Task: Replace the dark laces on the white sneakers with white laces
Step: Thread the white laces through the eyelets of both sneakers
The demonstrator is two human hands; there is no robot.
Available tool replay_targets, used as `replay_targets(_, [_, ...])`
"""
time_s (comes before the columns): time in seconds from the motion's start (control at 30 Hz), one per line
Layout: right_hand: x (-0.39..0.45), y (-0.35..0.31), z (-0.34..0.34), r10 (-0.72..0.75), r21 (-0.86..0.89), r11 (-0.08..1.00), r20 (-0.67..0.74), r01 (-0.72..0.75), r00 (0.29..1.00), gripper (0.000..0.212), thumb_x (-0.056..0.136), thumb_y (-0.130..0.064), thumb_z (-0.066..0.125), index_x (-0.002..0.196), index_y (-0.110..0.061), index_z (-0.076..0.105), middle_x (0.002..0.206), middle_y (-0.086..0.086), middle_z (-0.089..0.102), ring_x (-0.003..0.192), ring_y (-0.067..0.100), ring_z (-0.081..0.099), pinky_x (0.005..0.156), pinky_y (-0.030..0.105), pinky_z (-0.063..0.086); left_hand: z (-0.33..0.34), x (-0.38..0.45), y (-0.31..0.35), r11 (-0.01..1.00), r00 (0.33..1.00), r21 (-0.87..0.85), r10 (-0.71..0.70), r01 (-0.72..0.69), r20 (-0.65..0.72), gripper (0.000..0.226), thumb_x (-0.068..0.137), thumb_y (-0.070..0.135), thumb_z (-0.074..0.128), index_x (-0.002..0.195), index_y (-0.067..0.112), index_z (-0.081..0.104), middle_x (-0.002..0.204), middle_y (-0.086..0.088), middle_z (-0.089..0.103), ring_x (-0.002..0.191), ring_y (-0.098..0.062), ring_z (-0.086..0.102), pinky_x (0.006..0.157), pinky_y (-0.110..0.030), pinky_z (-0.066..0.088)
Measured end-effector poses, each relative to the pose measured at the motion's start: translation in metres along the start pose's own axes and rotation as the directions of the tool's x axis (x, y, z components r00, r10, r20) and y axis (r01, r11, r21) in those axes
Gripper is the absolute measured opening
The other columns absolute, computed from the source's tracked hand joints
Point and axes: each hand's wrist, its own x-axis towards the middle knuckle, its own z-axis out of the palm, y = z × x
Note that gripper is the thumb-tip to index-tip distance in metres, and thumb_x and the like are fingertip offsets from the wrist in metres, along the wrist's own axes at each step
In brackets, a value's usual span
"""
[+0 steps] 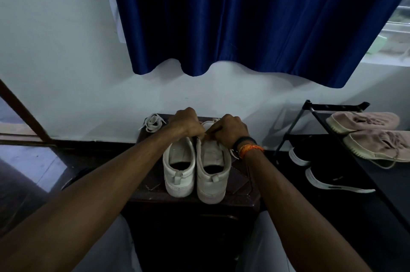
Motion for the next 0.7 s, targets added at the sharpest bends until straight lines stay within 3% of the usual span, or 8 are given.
replay_targets(0.07, [0.002, -0.001, 0.0, 0.039, 0.043, 0.998, -0.022, -0.038, 0.999, 0.019, 0.087, -0.017, 0.072, 0.102, -0.024, 0.081, 0.108, 0.002, 0.076, 0.108, 0.023, 0.064, 0.081, 0.019, 0.042, -0.003, 0.0, -0.005, 0.994, 0.999, -0.104, -0.027, 0.03, 0.028, 0.029, 0.055, 0.017, 0.09, 0.077, 0.006, 0.074, 0.074, -0.005, 0.07, 0.069, -0.02, 0.065, 0.055, -0.027, 0.048])
replay_targets(0.13, [0.002, -0.002, 0.0, 0.056, 0.059, 0.997, -0.025, -0.055, 0.998, 0.017, 0.085, -0.016, 0.074, 0.098, -0.023, 0.082, 0.105, 0.003, 0.076, 0.105, 0.022, 0.065, 0.079, 0.02, 0.045, -0.004, 0.002, -0.009, 0.975, 0.997, -0.214, -0.044, 0.056, 0.062, 0.022, 0.055, 0.008, 0.088, 0.074, 0.005, 0.078, 0.07, -0.007, 0.074, 0.067, -0.022, 0.068, 0.064, -0.033, 0.056])
replay_targets(0.23, [0.002, -0.003, 0.0, 0.075, 0.058, 0.996, -0.014, -0.074, 0.997, 0.017, 0.083, -0.016, 0.075, 0.096, -0.023, 0.083, 0.103, 0.003, 0.077, 0.103, 0.022, 0.065, 0.081, 0.024, 0.049, -0.005, 0.005, -0.015, 0.944, 0.992, -0.318, -0.055, 0.089, 0.115, 0.014, 0.061, -0.004, 0.083, 0.07, 0.005, 0.078, 0.064, -0.003, 0.073, 0.065, -0.02, 0.066, 0.069, -0.03, 0.055])
replay_targets(0.3, [0.002, -0.002, 0.002, 0.086, 0.067, 0.994, -0.018, -0.085, 0.996, 0.015, 0.08, -0.019, 0.077, 0.093, -0.025, 0.083, 0.1, 0.003, 0.077, 0.103, 0.023, 0.065, 0.087, 0.028, 0.053, -0.005, 0.005, -0.017, 0.932, 0.991, -0.349, -0.055, 0.094, 0.119, 0.017, 0.06, -0.005, 0.084, 0.07, 0.007, 0.077, 0.064, -0.002, 0.071, 0.068, -0.02, 0.063, 0.066, -0.028, 0.053])
replay_targets(0.43, [0.003, -0.001, 0.003, 0.103, 0.098, 0.99, -0.025, -0.1, 0.994, 0.014, 0.072, -0.025, 0.085, 0.086, -0.026, 0.083, 0.094, 0.002, 0.078, 0.099, 0.021, 0.067, 0.089, 0.033, 0.056, -0.005, 0.002, -0.017, 0.921, 0.99, -0.377, -0.059, 0.103, 0.126, 0.02, 0.066, -0.009, 0.08, 0.067, 0.009, 0.072, 0.046, 0.006, 0.061, 0.053, -0.012, 0.054, 0.052, -0.022, 0.044])
replay_targets(0.6, [0.005, -0.002, 0.004, 0.121, 0.135, 0.983, 0.006, -0.121, 0.993, 0.019, 0.07, -0.03, 0.087, 0.088, -0.026, 0.083, 0.094, 0.0, 0.077, 0.095, 0.015, 0.065, 0.083, 0.026, 0.054, -0.002, 0.006, -0.02, 0.906, 0.992, -0.412, -0.055, 0.097, 0.114, 0.021, 0.064, -0.012, 0.08, 0.073, 0.007, 0.076, 0.052, 0.006, 0.066, 0.053, -0.011, 0.053, 0.054, -0.022, 0.044])
replay_targets(0.7, [0.006, -0.004, 0.011, 0.115, 0.175, 0.978, -0.002, -0.113, 0.993, 0.015, 0.07, -0.027, 0.085, 0.084, -0.022, 0.083, 0.09, 0.001, 0.078, 0.094, 0.018, 0.068, 0.089, 0.033, 0.056, -0.001, 0.005, -0.021, 0.9, 0.994, -0.429, -0.041, 0.083, 0.106, 0.023, 0.067, -0.013, 0.078, 0.082, 0.004, 0.078, 0.057, 0.006, 0.069, 0.047, -0.005, 0.054, 0.052, -0.019, 0.046])
